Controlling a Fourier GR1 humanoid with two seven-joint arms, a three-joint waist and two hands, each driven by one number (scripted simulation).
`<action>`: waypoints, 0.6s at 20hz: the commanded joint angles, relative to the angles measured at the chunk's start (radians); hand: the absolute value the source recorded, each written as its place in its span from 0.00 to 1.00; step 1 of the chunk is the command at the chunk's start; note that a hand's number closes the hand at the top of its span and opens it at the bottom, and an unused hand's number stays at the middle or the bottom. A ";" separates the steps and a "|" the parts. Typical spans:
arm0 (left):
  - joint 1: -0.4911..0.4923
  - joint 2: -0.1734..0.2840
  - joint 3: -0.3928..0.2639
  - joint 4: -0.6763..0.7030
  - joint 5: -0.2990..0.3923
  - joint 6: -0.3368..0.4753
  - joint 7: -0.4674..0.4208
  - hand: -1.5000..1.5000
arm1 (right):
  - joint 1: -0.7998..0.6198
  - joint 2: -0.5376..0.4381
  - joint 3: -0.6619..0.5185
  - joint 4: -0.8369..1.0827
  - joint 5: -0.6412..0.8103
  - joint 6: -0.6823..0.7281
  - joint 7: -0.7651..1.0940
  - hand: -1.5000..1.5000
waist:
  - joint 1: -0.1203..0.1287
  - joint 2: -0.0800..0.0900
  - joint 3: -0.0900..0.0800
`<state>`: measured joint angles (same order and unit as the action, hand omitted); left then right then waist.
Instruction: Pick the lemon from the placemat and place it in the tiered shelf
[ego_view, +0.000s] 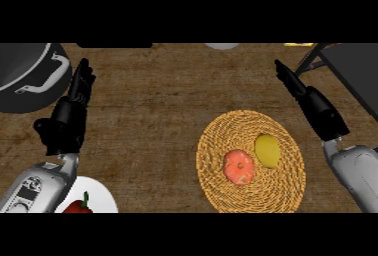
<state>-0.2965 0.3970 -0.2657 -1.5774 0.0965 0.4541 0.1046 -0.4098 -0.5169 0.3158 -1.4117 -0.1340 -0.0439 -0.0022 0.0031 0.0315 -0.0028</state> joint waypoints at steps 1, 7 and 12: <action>0.058 0.001 0.037 0.060 0.054 -0.058 -0.005 0.50 | 0.077 -0.023 -0.075 -0.021 0.000 -0.041 -0.027 1.00 | -0.012 -0.031 0.002; 0.240 -0.037 0.055 0.132 0.182 -0.056 0.150 0.50 | 0.272 -0.259 -0.235 0.122 0.173 -0.267 0.090 1.00 | -0.111 -0.010 -0.015; 0.320 -0.020 0.080 0.174 0.262 -0.163 0.132 0.50 | 0.416 -0.079 -0.352 -0.005 -0.045 -0.331 0.049 0.00 | -0.081 -0.040 0.001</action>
<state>-0.0287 0.3753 -0.2016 -1.4459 0.3139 0.3401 0.2406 -0.1701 -0.5935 0.0511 -1.4360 -0.1340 -0.3152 0.0208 -0.0437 -0.0136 -0.0301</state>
